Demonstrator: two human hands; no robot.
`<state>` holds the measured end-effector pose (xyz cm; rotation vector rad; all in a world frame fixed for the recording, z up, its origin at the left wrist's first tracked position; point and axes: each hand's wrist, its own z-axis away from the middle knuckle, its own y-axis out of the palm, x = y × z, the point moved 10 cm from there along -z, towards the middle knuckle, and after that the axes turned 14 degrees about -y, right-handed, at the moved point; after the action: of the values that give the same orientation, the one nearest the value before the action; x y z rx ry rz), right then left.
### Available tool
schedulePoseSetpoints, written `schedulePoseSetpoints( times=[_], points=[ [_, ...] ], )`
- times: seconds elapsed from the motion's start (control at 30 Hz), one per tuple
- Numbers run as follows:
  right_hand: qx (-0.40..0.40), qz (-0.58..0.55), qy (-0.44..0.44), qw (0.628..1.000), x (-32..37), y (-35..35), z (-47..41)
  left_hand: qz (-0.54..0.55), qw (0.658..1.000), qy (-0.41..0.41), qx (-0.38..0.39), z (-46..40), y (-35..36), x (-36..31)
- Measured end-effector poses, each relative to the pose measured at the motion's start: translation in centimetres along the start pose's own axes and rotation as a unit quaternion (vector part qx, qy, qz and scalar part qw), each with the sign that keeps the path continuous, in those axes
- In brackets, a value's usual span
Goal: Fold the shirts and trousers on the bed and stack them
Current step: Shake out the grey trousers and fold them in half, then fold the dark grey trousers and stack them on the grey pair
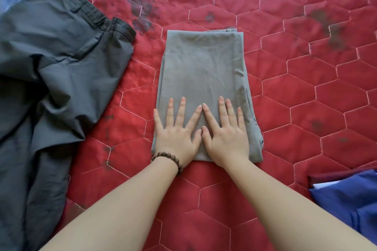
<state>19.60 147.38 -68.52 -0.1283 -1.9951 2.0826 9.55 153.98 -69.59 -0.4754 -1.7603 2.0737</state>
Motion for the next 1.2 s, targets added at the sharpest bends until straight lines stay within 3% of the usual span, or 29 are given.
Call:
schedulePoseSetpoints(
  times=[0.13, 0.27, 0.43, 0.6, 0.87, 1.03, 1.2],
  points=[
    [-0.021, 0.008, 0.039, 0.999, -2.2, -0.2, 0.5, 0.081, 0.995, -0.051, -0.001, -1.1, -0.3, 2.8],
    [-0.062, -0.051, 0.211, 0.974, -5.7, -0.7, 1.2, 0.210, 0.974, -0.089, 0.009, -2.1, -0.5, 4.7],
    [-0.126, -0.046, 0.203, 0.970, -5.6, -2.4, 1.7, 0.258, 0.962, -0.086, 0.004, -1.7, -1.0, 3.9],
    [-0.129, -0.045, 0.211, 0.968, -8.4, -2.9, 3.1, 0.257, 0.963, -0.076, 0.017, -1.0, -1.0, 0.5],
    [-0.133, 0.009, 0.244, 0.961, -17.4, -4.0, 9.4, 0.207, 0.978, -0.030, 0.024, 1.5, -0.2, -10.4],
    [-0.071, 0.025, 0.238, 0.968, -17.2, -3.0, 9.4, 0.138, 0.990, -0.032, 0.007, 1.5, 0.1, -10.3],
    [0.015, 0.018, 0.223, 0.975, -15.0, -2.5, 11.8, 0.072, 0.995, -0.013, 0.068, 2.6, 0.5, -8.7]
  ],
)
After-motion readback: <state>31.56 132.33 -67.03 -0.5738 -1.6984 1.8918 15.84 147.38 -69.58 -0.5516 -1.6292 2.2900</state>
